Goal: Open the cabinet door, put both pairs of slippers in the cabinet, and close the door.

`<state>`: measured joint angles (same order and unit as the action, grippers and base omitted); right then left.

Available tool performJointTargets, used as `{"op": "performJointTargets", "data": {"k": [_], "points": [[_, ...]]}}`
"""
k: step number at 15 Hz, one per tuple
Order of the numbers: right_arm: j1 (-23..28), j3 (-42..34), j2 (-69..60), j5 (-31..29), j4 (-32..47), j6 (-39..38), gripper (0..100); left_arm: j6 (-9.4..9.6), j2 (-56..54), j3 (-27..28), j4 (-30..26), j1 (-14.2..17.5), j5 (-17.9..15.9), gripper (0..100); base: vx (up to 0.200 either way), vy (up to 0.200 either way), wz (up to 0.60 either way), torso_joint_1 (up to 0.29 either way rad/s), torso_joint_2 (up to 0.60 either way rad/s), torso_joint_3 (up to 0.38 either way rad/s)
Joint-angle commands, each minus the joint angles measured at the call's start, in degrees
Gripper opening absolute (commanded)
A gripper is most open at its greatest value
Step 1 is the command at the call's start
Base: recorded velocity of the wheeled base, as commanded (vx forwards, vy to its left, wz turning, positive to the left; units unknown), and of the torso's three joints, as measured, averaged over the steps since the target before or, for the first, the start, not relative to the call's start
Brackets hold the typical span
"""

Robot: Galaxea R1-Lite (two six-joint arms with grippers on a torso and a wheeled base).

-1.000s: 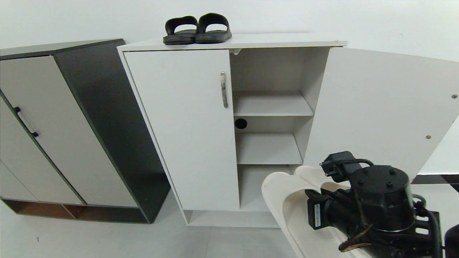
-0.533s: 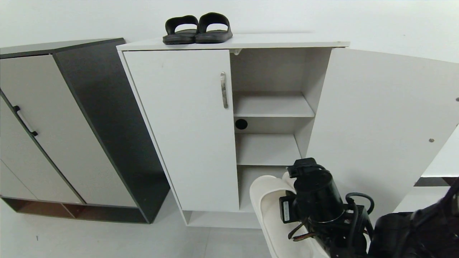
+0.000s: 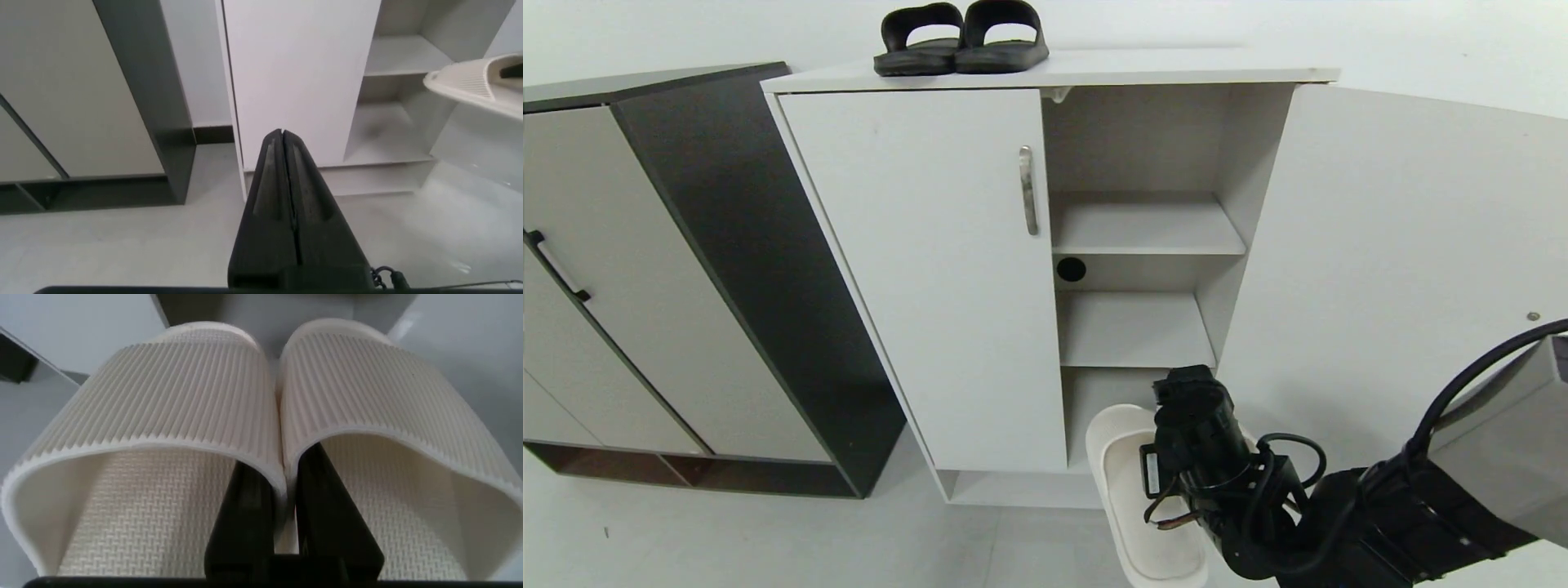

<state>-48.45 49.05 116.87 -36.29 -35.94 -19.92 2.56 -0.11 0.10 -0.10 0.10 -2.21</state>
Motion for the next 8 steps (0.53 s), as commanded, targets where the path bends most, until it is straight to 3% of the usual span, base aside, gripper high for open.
{"op": "performJointTargets", "data": {"k": [1,3,5,8], "points": [[0.4,0.9,2.5,-0.2,0.0,-0.5,0,-0.01,0.1,0.0,0.0,0.0,0.0,0,0.0,0.0,0.0,0.002,0.01,-0.178],[0.5,2.4,4.1,-0.4,-0.1,-1.7,0,-0.01,0.1,0.0,0.0,0.0,0.0,0,0.0,0.0,0.0,0.002,0.0,-0.195],[0.5,4.7,6.4,-4.8,-1.3,-2.6,0,-0.01,0.1,0.0,0.0,0.0,0.0,0,0.0,0.0,0.0,0.007,0.0,-0.2],[0.3,4.6,6.6,-8.4,-10.6,2.7,0,-0.01,0.1,0.0,0.0,0.0,0.0,0,0.0,0.0,0.0,0.002,0.0,-0.194]]}}
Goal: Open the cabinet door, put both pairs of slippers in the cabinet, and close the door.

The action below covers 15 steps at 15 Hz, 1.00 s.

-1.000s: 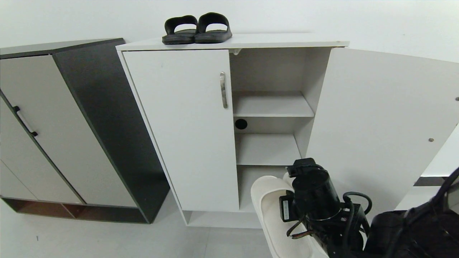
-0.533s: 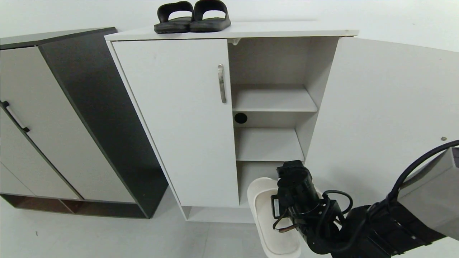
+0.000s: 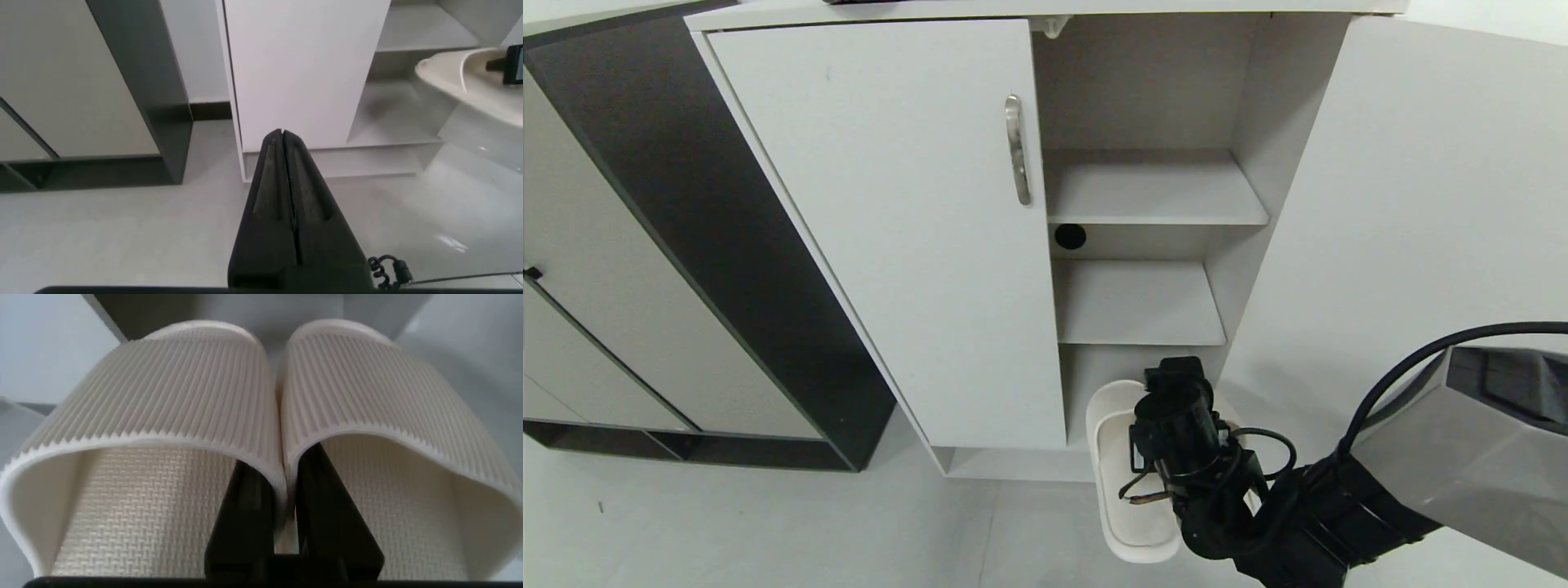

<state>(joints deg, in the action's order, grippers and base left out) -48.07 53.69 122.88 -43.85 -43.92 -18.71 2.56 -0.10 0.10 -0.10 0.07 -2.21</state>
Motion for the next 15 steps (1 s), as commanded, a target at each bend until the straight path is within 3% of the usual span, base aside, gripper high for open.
{"op": "performJointTargets", "data": {"k": [1,4,7,15], "points": [[-0.1,-0.2,0.7,-2.3,-7.4,4.4,0,-0.01,0.1,0.0,0.0,0.0,0.0,0,0.0,0.0,0.0,0.007,0.0,-0.203],[-0.1,-1.3,2.8,-2.6,-19.8,10.4,0,0.08,0.1,0.0,0.0,0.0,0.0,0,0.0,0.0,0.0,0.002,0.0,-0.194],[0.0,-1.8,4.7,-2.4,-27.3,14.0,0,0.08,0.1,-0.1,0.0,0.0,0.0,0,0.0,0.0,0.0,0.005,0.0,-0.199],[0.9,-2.2,5.3,-4.3,-35.1,20.1,0,-0.01,0.1,0.0,0.0,0.0,0.0,0,0.0,0.0,0.0,0.0,0.0,-0.014]]}}
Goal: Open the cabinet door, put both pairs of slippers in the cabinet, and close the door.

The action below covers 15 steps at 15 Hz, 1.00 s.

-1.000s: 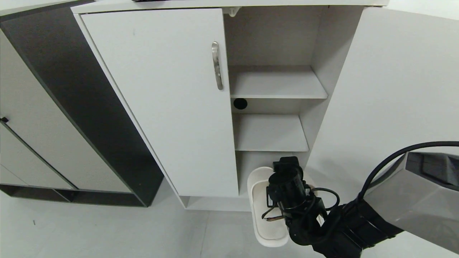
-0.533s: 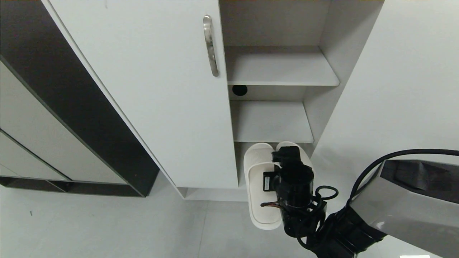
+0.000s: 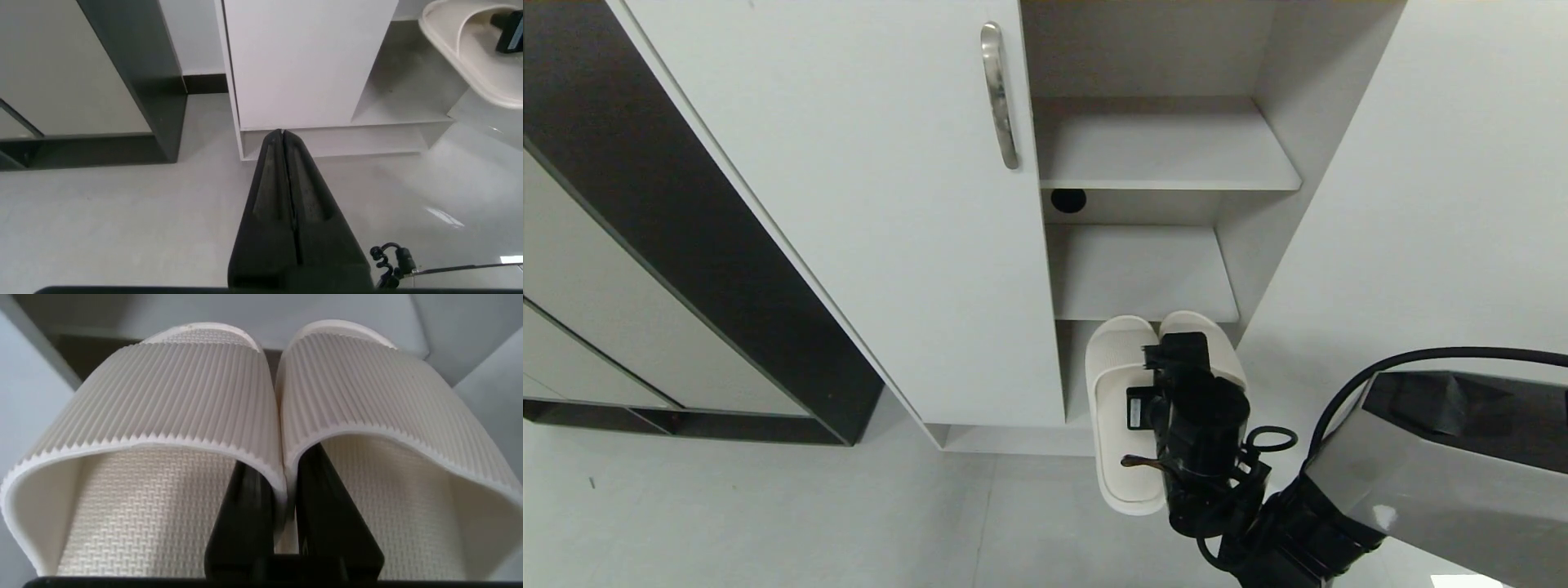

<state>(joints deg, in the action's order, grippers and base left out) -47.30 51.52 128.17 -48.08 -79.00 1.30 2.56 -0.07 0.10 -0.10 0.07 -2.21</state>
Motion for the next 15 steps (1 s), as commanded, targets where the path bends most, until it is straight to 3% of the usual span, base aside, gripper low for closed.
{"op": "performJointTargets", "data": {"k": [1,5,15], "points": [[0.1,0.0,0.0,-0.1,-0.6,0.2,0,-0.01,0.1,0.0,0.0,0.0,0.0,0,0.0,0.0,0.0,0.0,0.0,0.0],[0.1,-0.7,-0.1,-0.1,-0.8,0.4,0,-0.1,0.1,0.0,0.0,0.0,0.0,0,0.0,0.0,0.0,0.0,0.0,0.0],[-0.1,-1.1,0.0,-0.1,-3.6,2.2,0,-0.1,0.1,0.0,0.0,0.0,0.0,0,0.18,0.0,0.0,0.002,0.0,0.003]]}}
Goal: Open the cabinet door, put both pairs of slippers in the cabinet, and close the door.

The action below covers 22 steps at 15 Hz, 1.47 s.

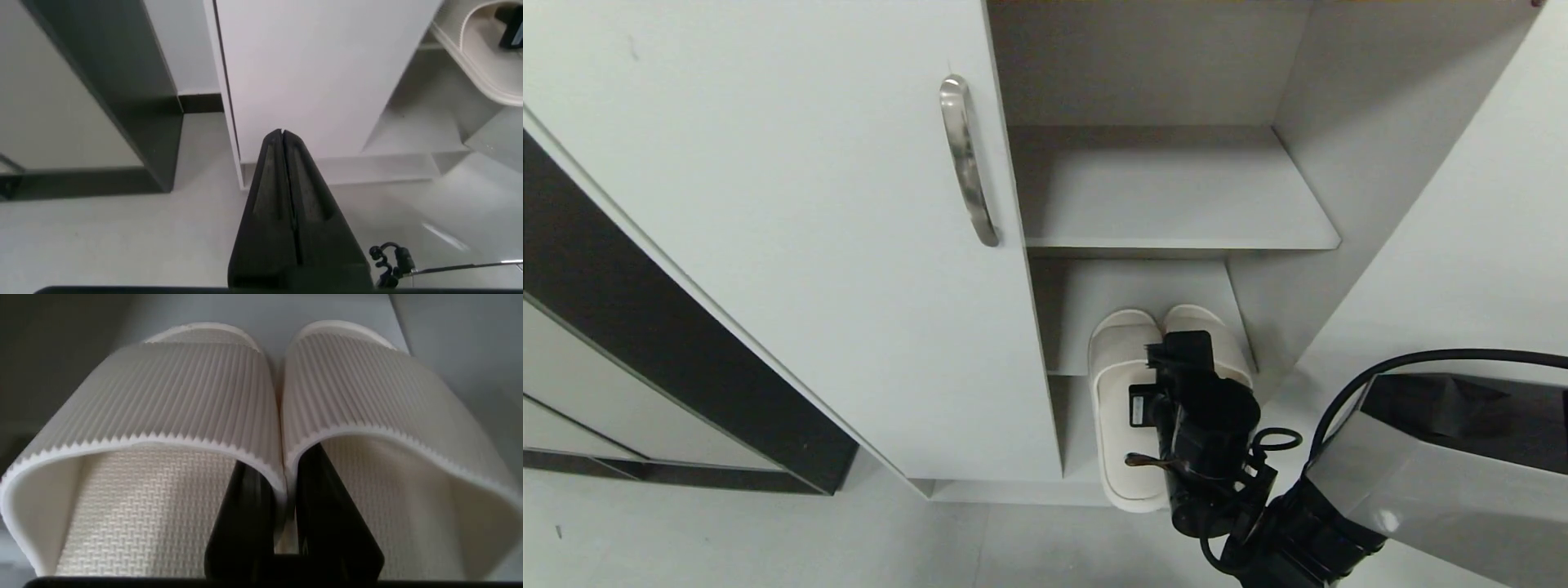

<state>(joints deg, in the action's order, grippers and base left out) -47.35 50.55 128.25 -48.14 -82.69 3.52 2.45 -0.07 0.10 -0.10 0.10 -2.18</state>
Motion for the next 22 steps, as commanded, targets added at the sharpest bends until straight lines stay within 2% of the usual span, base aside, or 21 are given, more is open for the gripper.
{"op": "performJointTargets", "data": {"k": [1,6,12,22], "points": [[0.2,-0.1,0.3,0.2,-0.7,0.0,0,0.01,0.1,0.0,0.0,0.0,0.0,0,0.0,0.0,0.0,0.0,0.0,0.0],[1.9,1.9,1.9,2.8,-0.4,-0.3,0,-0.08,0.1,0.0,0.0,0.0,0.0,0,0.0,0.0,0.0,0.0,0.0,0.0],[6.5,16.9,6.8,4.5,8.0,-0.1,0,-0.25,0.1,0.0,0.0,0.0,0.0,0,0.0,0.0,0.0,0.0,0.0,0.0],[9.8,35.0,11.1,5.2,19.7,0.2,0,-0.43,0.1,0.0,0.0,0.0,0.0,0,0.0,0.0,0.0,0.0,0.0,0.0]]}}
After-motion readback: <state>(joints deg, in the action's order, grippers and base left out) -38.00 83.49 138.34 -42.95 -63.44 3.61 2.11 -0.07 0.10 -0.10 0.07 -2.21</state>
